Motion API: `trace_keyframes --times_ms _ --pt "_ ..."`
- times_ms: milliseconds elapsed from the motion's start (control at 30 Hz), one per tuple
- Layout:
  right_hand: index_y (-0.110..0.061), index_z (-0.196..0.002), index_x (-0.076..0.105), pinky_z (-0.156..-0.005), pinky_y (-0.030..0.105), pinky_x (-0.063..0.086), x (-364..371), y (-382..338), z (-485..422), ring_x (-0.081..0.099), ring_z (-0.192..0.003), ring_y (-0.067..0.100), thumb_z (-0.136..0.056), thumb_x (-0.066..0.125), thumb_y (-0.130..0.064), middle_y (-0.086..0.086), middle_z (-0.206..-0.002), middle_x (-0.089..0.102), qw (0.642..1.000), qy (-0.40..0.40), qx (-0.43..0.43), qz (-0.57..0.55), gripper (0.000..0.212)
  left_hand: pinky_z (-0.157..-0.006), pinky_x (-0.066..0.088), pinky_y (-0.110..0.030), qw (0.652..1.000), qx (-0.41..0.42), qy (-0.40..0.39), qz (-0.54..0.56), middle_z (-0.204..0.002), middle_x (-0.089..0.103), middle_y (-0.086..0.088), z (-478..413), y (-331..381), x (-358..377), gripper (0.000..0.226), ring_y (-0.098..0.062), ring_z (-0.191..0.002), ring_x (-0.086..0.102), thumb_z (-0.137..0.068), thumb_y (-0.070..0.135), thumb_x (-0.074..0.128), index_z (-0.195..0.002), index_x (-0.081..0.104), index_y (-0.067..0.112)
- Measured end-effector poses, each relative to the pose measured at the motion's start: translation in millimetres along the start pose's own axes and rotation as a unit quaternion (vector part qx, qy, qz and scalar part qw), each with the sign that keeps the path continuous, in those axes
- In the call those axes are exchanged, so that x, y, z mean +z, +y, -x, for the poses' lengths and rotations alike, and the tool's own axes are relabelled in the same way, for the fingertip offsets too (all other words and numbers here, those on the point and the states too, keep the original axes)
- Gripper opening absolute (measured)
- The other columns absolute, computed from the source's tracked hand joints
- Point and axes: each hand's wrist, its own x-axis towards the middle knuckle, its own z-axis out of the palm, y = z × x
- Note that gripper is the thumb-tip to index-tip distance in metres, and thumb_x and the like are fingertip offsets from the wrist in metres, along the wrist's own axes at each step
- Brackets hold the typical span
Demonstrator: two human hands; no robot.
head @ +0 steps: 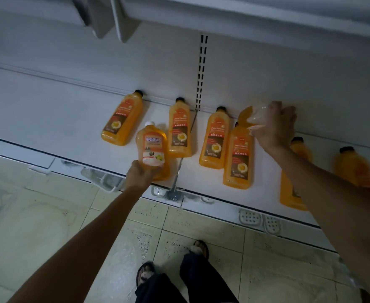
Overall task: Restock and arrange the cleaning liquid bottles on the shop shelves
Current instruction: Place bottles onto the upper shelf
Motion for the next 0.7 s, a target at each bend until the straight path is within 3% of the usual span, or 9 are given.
trace_keyframes --times_ms 133,267,333,400,433,500,600,700 --pt "-0.016 -0.122 0.044 -0.068 0.033 0.046 -8.5 6.3 23.1 0.058 -0.099 0.034 -0.078 0.075 -0.030 0.017 -0.126 0.044 0.999 -0.014 -0.012 -0.027 0.056 -0.077 0.046 -0.031 0.999 -0.007 -0.018 -0.030 -0.107 0.062 -0.010 11.4 -3.8 -1.5 0.049 -0.020 -0.090 0.055 -0.082 0.035 0.068 -0.119 0.054 0.006" --pt "-0.019 -0.126 0.051 -0.081 0.024 0.038 -11.7 6.9 46.2 0.048 -0.118 0.033 -0.085 0.067 -0.021 0.017 -0.138 0.037 0.995 -0.038 0.017 -0.087 0.044 -0.078 0.052 -0.034 0.996 -0.073 -0.047 -0.028 -0.112 0.061 -0.012 14.8 -3.0 -7.8 0.068 -0.026 -0.097 0.059 -0.073 0.043 0.075 -0.124 0.048 0.007" --pt "-0.014 -0.119 0.056 -0.085 0.015 0.030 -10.5 5.8 51.3 0.041 -0.125 0.027 -0.089 0.060 -0.017 0.014 -0.137 0.041 0.987 -0.039 0.056 -0.148 0.030 -0.073 0.053 -0.032 0.992 -0.103 -0.064 -0.018 -0.113 0.060 -0.012 17.3 -3.1 -9.2 0.074 -0.026 -0.097 0.060 -0.070 0.044 0.078 -0.125 0.045 0.007" --pt "-0.016 -0.094 0.064 -0.079 0.012 0.036 -9.9 2.9 51.5 0.053 -0.111 0.021 -0.088 0.062 -0.020 0.006 -0.111 0.059 0.964 -0.017 0.115 -0.240 0.008 -0.070 0.050 -0.030 0.991 -0.101 -0.086 -0.004 -0.109 0.060 -0.011 20.8 -3.1 -8.7 0.064 -0.024 -0.095 0.059 -0.072 0.039 0.077 -0.120 0.047 0.008" --pt "-0.020 -0.078 0.062 -0.068 0.011 0.041 -14.3 -2.1 48.1 0.059 -0.094 0.016 -0.083 0.068 -0.023 -0.001 -0.091 0.062 0.943 -0.010 0.162 -0.291 0.009 -0.072 0.050 -0.030 0.991 -0.094 -0.096 0.011 -0.106 0.061 -0.010 22.3 -3.5 -8.3 0.056 -0.024 -0.094 0.060 -0.074 0.035 0.077 -0.116 0.050 0.011" --pt "-0.019 -0.071 0.055 -0.057 0.014 0.044 -20.1 -7.8 37.7 0.056 -0.074 0.011 -0.074 0.076 -0.031 -0.005 -0.071 0.055 0.911 -0.024 0.244 -0.333 0.024 -0.076 0.052 -0.033 0.988 -0.090 -0.116 0.057 -0.101 0.063 -0.007 26.5 -2.3 -10.3 0.040 -0.023 -0.090 0.062 -0.075 0.030 0.075 -0.106 0.054 0.017" --pt "-0.020 -0.089 0.051 -0.078 0.032 0.049 -23.6 -3.0 34.7 0.055 -0.082 0.018 -0.078 0.064 -0.041 0.002 -0.081 0.055 0.934 -0.148 0.241 -0.217 0.027 -0.082 0.054 -0.040 0.975 -0.098 -0.137 0.146 -0.104 0.063 -0.008 32.9 -1.8 -15.6 0.039 -0.025 -0.093 0.062 -0.075 0.024 0.074 -0.109 0.055 0.018" --pt "-0.021 -0.095 0.049 -0.090 0.035 0.048 -21.2 18.6 43.3 0.053 -0.097 0.019 -0.084 0.054 -0.035 0.001 -0.097 0.053 0.869 -0.208 0.255 -0.370 0.018 -0.077 0.054 -0.038 0.963 -0.111 -0.132 0.209 -0.104 0.061 -0.009 44.0 -0.1 -17.7 0.037 -0.026 -0.092 0.061 -0.077 0.018 0.071 -0.111 0.055 0.014"
